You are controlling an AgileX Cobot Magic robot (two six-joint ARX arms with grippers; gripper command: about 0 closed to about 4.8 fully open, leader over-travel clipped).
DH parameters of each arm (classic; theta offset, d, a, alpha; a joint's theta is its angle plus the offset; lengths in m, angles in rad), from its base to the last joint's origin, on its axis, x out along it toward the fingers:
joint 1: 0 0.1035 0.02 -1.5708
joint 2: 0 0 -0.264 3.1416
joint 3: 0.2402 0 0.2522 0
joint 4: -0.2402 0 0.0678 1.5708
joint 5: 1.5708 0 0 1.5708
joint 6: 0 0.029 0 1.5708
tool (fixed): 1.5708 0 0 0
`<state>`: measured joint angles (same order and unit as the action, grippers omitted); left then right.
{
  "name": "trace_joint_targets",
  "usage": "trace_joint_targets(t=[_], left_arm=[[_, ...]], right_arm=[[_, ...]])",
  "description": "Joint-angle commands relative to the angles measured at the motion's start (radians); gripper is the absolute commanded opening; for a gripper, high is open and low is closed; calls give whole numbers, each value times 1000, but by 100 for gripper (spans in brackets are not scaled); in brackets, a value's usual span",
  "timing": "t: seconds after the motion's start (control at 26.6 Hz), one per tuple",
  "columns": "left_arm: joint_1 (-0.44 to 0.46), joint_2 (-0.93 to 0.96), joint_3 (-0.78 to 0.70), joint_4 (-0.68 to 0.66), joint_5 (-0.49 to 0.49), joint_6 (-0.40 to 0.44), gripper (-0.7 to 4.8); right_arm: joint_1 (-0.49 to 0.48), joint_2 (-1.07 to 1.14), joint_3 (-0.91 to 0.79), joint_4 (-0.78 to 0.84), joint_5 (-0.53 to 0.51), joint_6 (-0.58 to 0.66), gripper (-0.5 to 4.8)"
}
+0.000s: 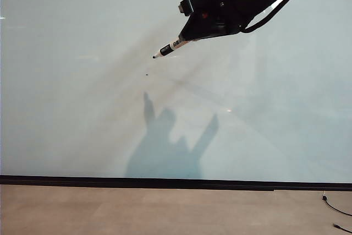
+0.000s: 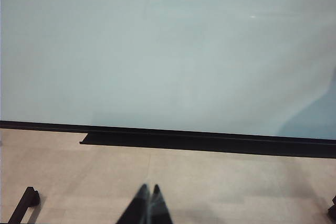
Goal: Pick up the pen on the shelf to the right of the whiteboard and write the letter A.
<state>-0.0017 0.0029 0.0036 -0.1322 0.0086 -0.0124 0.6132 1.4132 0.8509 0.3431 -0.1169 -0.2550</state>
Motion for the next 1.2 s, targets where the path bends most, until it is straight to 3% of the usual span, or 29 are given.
trace_joint_targets(t=[0.04, 0.53, 0.75, 1.2], left_arm=[[0, 0, 3, 6, 3, 5, -4], [0, 0, 3, 6, 3, 4, -5], [0, 0, 3, 6, 3, 5, -4], [0, 0, 3, 6, 3, 5, -5]], right_arm=[[-1, -3, 31, -29, 4, -8, -4], [-1, 55, 130, -102, 15, -55, -4], [-1, 56, 150, -137, 94, -68, -4], [-1, 56, 151, -130, 154, -71, -4]])
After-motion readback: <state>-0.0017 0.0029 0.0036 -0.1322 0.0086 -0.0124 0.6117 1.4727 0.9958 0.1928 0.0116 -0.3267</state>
